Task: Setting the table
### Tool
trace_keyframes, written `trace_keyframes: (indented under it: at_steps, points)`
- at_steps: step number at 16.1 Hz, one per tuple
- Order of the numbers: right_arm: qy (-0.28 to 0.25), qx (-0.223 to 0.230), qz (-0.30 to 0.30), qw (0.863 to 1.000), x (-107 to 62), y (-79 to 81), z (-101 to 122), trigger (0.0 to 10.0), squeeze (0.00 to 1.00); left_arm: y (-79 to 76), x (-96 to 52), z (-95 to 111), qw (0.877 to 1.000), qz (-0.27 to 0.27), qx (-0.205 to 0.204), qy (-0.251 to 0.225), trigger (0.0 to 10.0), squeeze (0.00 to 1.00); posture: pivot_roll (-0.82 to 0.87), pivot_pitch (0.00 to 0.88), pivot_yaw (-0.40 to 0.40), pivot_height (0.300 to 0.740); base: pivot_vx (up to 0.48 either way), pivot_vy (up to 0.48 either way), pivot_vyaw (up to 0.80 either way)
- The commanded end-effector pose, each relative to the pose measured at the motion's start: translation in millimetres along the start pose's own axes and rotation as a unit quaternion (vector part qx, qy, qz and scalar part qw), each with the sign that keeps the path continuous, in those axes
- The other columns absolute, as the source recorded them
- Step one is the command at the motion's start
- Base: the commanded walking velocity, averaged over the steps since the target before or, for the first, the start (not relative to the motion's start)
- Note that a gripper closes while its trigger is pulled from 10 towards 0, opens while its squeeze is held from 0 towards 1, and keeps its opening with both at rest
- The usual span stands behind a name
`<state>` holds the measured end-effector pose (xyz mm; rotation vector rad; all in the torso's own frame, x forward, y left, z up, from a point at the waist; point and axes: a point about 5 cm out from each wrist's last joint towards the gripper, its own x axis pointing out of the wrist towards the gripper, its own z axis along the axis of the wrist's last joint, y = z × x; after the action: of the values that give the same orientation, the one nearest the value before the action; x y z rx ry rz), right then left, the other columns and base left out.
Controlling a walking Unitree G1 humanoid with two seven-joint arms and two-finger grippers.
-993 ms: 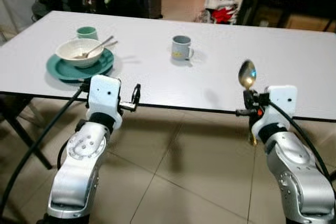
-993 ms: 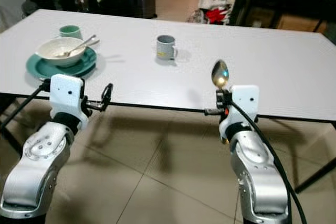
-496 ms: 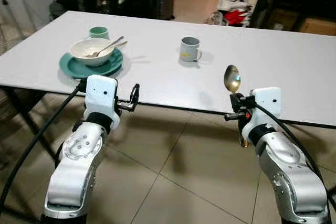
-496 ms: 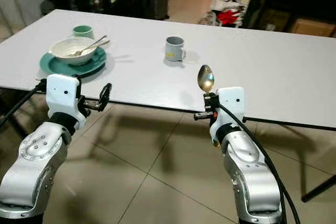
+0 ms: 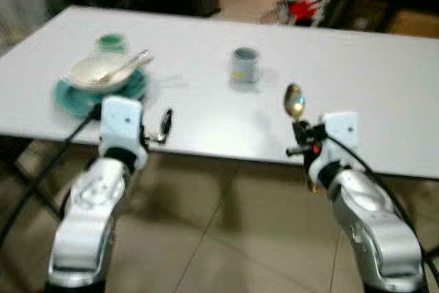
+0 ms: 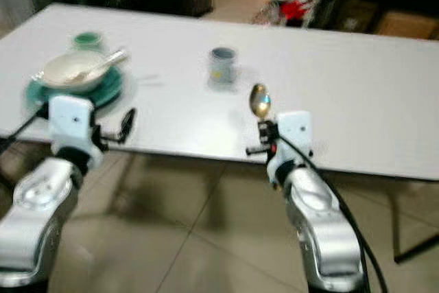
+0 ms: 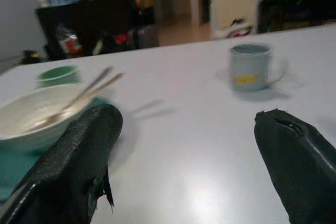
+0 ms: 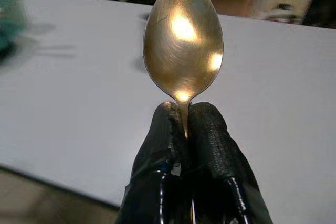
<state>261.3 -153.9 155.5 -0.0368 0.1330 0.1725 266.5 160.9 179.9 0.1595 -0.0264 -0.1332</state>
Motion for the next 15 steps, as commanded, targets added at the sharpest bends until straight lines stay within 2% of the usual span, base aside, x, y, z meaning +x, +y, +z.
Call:
trace_keyframes:
  at_steps: [1, 15]
  points:
    - [-0.002, 0.001, -0.003, 1.000, 1.3, -1.5, 1.9, 10.0, 0.00, -2.5, -0.2, 0.1, 1.000, -0.008, 0.002, 0.000, 10.0, 0.55, -0.06, 0.000, -0.016, 0.740, 0.356, 0.000, 0.00]
    - [-0.013, -0.002, -0.009, 1.000, 2.4, -0.9, 4.2, 10.0, 0.00, -1.4, 3.2, 1.1, 1.000, -0.009, -0.001, -0.003, 10.0, 0.55, -0.06, 0.000, -0.014, 0.740, 0.350, 0.000, 0.00]
